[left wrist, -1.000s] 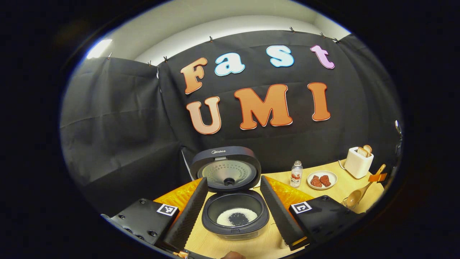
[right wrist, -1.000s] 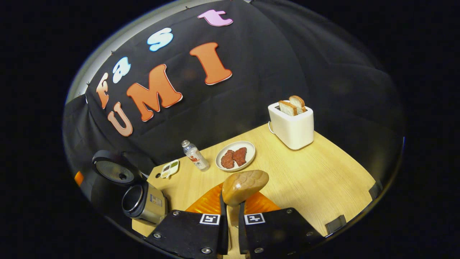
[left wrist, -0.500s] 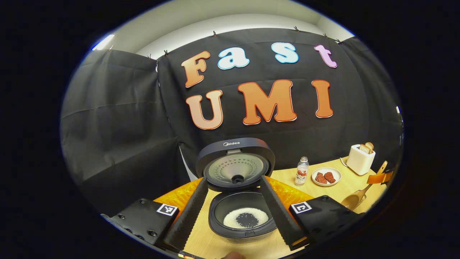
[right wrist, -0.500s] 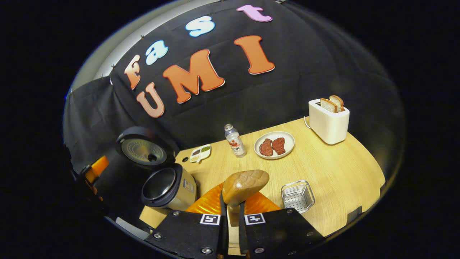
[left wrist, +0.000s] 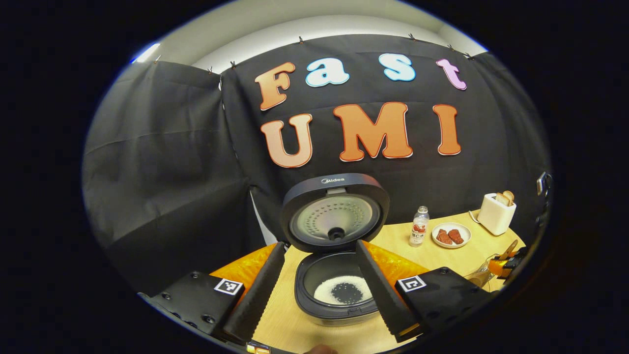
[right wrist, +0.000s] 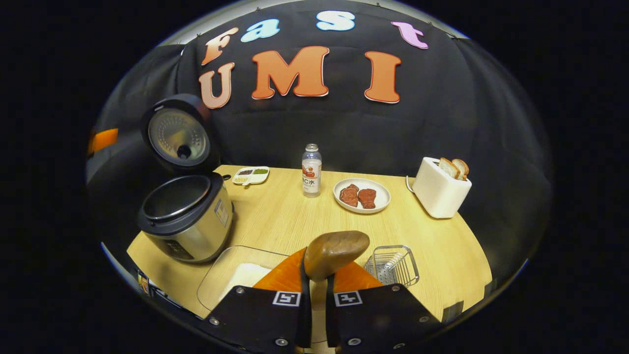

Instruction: Close the left gripper, press the button to open the rice cooker; take a wooden spoon from the chopstick holder with the right hand, scoop a spoonful of rice and pour it into the rice cooker, then put the wooden spoon back into the chopstick holder.

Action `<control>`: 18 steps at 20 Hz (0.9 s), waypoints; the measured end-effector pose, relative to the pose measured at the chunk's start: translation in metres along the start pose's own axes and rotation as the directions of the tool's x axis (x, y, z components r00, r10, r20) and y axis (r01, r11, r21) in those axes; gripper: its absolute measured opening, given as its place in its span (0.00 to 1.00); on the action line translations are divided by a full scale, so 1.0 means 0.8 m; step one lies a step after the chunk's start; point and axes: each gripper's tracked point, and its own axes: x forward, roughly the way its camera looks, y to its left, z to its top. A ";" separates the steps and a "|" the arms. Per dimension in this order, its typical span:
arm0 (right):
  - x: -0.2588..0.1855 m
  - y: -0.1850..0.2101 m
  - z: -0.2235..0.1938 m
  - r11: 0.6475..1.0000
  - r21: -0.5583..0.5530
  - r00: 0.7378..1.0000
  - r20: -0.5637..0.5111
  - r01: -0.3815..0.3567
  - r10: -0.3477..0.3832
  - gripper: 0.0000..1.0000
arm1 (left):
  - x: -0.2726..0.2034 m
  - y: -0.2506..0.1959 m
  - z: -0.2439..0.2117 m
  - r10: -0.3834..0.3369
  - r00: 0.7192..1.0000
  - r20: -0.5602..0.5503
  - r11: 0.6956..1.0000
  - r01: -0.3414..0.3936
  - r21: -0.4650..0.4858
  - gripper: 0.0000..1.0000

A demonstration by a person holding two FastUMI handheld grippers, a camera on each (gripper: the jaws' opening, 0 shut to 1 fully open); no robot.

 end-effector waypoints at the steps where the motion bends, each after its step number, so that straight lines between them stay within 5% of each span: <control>1: 0.003 0.001 -0.004 1.000 -0.028 1.000 0.016 0.014 -0.014 0.11 | -0.001 0.003 -0.003 0.003 1.000 -0.004 1.000 -0.003 -0.001 1.00; 8: 0.007 0.021 -0.027 0.994 -0.097 0.997 0.069 0.053 -0.047 0.11 | 0.000 0.010 -0.012 0.023 0.999 -0.031 1.000 -0.023 0.002 1.00; 13: 0.010 0.024 -0.040 0.995 0.095 0.999 0.025 0.029 -0.031 0.11 | 0.002 0.006 -0.020 0.012 0.999 -0.049 1.000 -0.012 0.004 1.00; 18: 0.014 0.037 -0.046 0.926 0.376 0.999 -0.001 -0.033 0.036 0.11 | 0.005 0.002 -0.025 0.002 0.998 -0.063 1.000 -0.001 0.015 1.00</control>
